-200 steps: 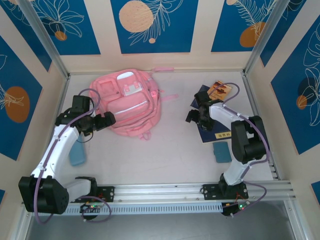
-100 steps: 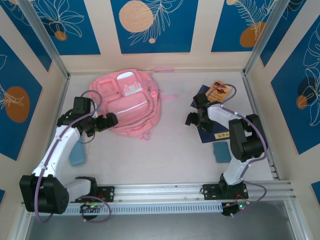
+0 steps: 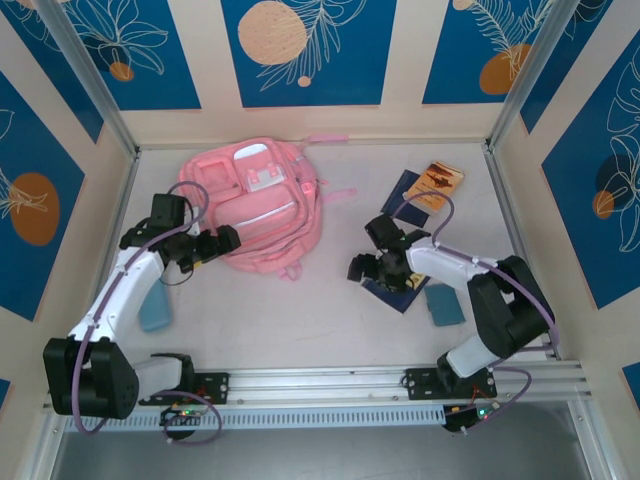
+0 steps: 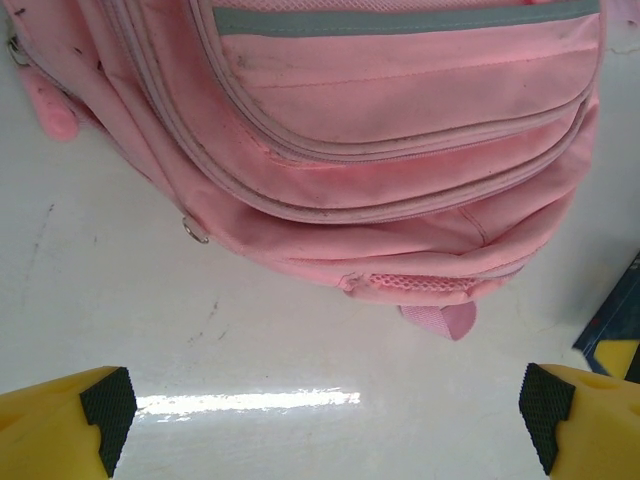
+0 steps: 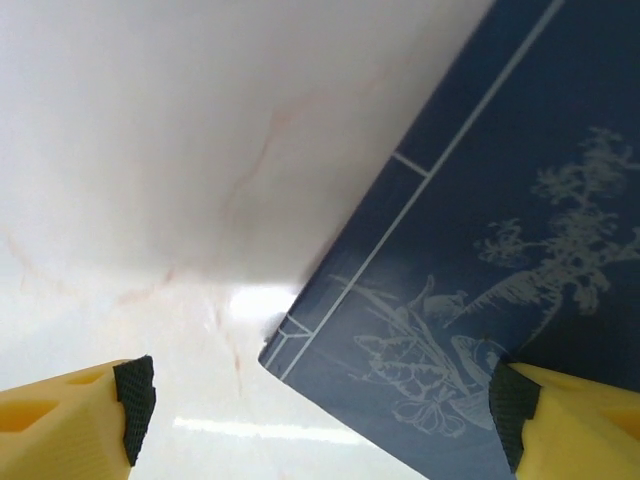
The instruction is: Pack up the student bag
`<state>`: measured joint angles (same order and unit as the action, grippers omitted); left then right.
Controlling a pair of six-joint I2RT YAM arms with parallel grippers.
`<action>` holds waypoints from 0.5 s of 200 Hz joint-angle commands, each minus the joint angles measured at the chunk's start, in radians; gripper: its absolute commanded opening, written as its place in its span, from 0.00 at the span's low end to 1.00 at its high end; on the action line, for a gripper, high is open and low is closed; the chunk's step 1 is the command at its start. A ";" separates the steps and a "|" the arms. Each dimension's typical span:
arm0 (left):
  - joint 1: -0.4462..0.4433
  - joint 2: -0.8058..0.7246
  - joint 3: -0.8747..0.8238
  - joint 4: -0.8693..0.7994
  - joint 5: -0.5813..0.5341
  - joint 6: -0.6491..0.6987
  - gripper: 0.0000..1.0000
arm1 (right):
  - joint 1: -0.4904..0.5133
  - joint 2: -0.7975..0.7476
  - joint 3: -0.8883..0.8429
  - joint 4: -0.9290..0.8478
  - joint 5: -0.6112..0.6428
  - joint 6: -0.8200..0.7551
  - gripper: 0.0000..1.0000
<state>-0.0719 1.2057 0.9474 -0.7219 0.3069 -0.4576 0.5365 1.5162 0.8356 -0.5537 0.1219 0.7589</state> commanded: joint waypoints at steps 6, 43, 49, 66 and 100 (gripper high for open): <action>0.011 0.008 -0.012 0.031 0.051 -0.004 1.00 | 0.064 -0.039 -0.046 -0.101 -0.058 0.099 0.88; 0.001 -0.008 -0.046 0.065 0.083 -0.024 1.00 | 0.027 -0.133 0.050 -0.250 0.106 0.082 0.89; -0.003 -0.009 -0.053 0.073 0.092 -0.031 1.00 | 0.004 -0.148 0.060 -0.265 0.128 0.081 0.88; -0.020 -0.009 -0.072 0.088 0.108 -0.046 1.00 | -0.083 -0.177 0.059 -0.273 0.147 0.063 0.87; -0.080 -0.019 -0.095 0.098 0.099 -0.064 1.00 | -0.256 -0.149 0.030 -0.244 0.115 0.012 0.82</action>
<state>-0.1078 1.2072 0.8692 -0.6430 0.3786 -0.4995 0.3634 1.3457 0.8791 -0.7593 0.2302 0.8097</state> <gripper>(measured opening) 0.998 0.846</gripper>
